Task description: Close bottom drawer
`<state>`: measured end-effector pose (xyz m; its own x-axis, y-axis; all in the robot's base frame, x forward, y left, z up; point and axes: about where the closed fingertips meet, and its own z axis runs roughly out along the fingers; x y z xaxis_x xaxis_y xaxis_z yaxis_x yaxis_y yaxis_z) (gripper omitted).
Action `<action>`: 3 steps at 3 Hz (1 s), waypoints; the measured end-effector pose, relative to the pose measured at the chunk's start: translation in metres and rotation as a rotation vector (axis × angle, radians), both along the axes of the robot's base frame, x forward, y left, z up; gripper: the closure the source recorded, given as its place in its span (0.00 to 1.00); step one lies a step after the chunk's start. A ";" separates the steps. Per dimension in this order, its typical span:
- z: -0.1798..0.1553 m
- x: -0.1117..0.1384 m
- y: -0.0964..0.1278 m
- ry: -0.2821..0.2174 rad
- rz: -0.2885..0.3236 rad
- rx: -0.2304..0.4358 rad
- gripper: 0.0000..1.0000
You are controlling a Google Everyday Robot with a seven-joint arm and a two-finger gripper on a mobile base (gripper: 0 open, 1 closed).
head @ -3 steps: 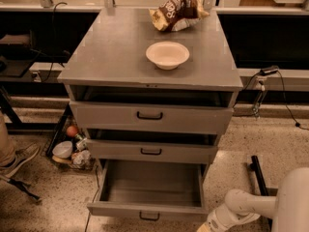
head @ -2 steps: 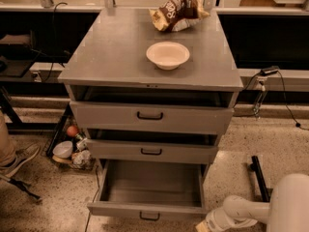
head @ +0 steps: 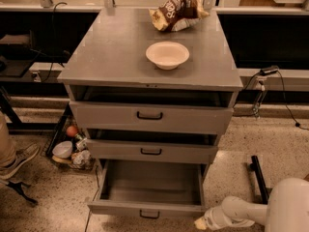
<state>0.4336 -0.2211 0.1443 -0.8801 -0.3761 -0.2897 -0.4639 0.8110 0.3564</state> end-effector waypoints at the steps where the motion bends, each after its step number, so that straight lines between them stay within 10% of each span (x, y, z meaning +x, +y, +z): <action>1: 0.005 0.016 0.015 -0.070 0.013 0.029 1.00; 3: 0.013 0.044 0.052 -0.166 0.080 0.078 1.00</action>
Offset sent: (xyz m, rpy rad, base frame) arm 0.1062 0.1348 0.0411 0.1887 -0.3785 0.2365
